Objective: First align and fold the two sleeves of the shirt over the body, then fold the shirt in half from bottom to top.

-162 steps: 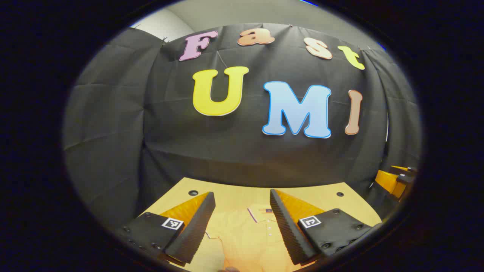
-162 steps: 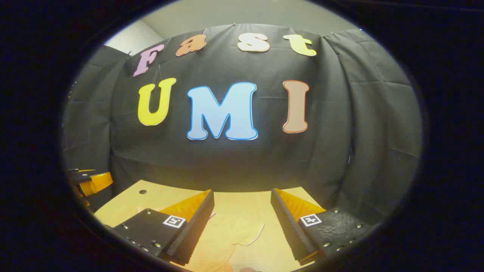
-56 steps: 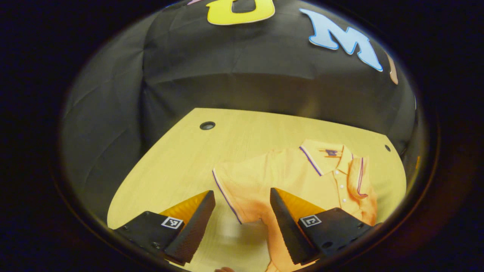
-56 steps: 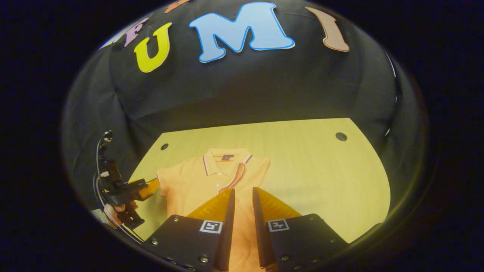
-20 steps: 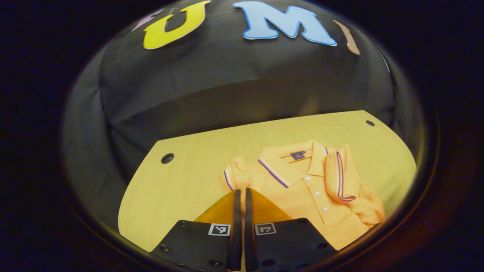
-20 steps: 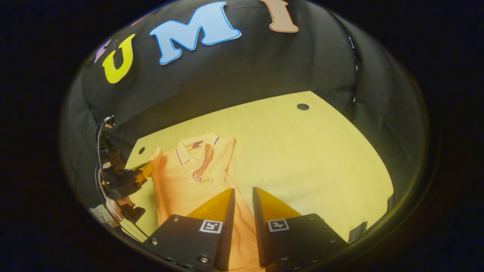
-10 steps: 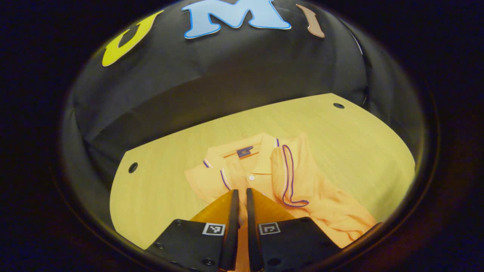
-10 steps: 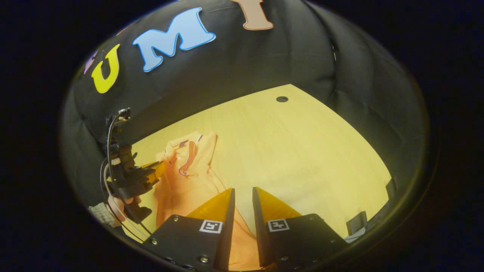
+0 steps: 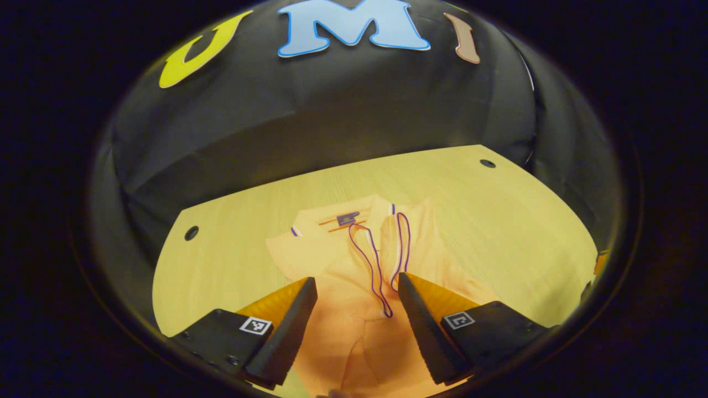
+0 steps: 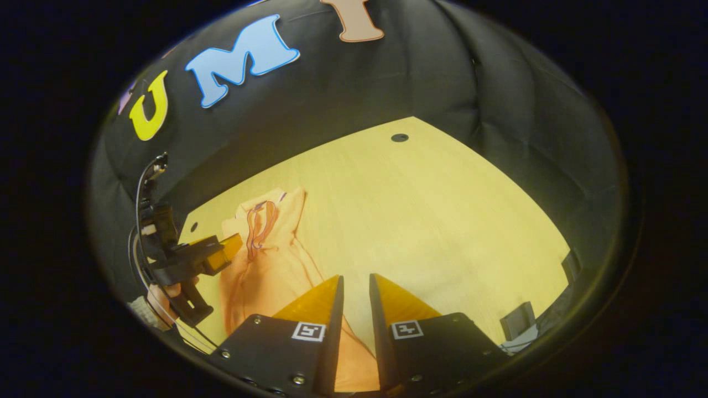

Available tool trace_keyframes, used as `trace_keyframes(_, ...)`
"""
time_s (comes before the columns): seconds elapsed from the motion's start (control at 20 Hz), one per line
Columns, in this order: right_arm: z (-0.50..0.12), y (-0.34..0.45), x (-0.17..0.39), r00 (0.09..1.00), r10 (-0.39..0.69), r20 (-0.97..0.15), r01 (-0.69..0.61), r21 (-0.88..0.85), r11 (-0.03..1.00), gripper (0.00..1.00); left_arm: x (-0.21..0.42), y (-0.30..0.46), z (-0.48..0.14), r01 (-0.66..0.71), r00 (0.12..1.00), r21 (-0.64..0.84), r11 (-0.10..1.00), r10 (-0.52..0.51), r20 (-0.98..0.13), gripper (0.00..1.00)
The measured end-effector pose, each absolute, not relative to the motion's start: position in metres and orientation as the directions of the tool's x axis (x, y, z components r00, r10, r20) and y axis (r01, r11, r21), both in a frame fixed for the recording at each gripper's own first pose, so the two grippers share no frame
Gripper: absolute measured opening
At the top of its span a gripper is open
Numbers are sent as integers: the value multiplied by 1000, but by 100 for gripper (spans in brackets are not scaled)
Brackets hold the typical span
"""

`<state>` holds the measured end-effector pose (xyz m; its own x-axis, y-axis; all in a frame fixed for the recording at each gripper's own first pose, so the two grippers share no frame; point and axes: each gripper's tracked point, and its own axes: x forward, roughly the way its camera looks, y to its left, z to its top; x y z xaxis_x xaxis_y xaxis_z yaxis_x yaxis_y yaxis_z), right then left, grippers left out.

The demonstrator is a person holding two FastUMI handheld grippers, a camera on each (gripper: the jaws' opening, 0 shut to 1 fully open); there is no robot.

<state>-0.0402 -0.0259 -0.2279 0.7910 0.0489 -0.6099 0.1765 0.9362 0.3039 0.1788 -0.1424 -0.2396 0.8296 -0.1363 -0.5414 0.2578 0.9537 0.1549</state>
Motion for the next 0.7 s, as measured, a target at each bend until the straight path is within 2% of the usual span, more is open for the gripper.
trace_keyframes(0.1, -230, -21, -44, 786, 69, -614, 153, 301, 941, 29, 178, -142, -240, 244, 829, 148, 958, -127, -545, 100)
trace_keyframes(0.2, -237, -16, -50, 770, 86, -633, 128, 284, 950, 29, 179, -141, -242, 238, 820, 136, 962, -124, -559, 97)
trace_keyframes(0.35, -249, -4, -58, 733, 115, -670, 93, 267, 959, 29, 140, -128, -255, 229, 784, 109, 967, -116, -610, 100)
trace_keyframes(0.4, -253, 1, -62, 715, 131, -687, 81, 268, 960, 29, 122, -120, -260, 219, 765, 93, 971, -111, -634, 97)
trace_keyframes(0.45, -260, 7, -67, 692, 146, -706, 69, 266, 961, 29, 101, -111, -266, 198, 744, 84, 977, -94, -661, 100)
trace_keyframes(0.55, -274, 16, -78, 635, 173, -753, 40, 256, 966, 29, 68, -97, -283, 158, 690, 68, 985, -61, -721, 100)
trace_keyframes(0.6, -280, 20, -84, 602, 183, -777, 26, 249, 968, 30, 53, -94, -290, 141, 662, 53, 989, -54, -748, 94)
trace_keyframes(0.65, -288, 23, -92, 568, 190, -801, 14, 240, 971, 29, 41, -91, -298, 131, 636, 40, 991, -53, -770, 100)
trace_keyframes(0.7, -294, 27, -100, 536, 198, -820, 3, 237, 972, 29, 27, -89, -305, 121, 606, 31, 992, -50, -794, 97)
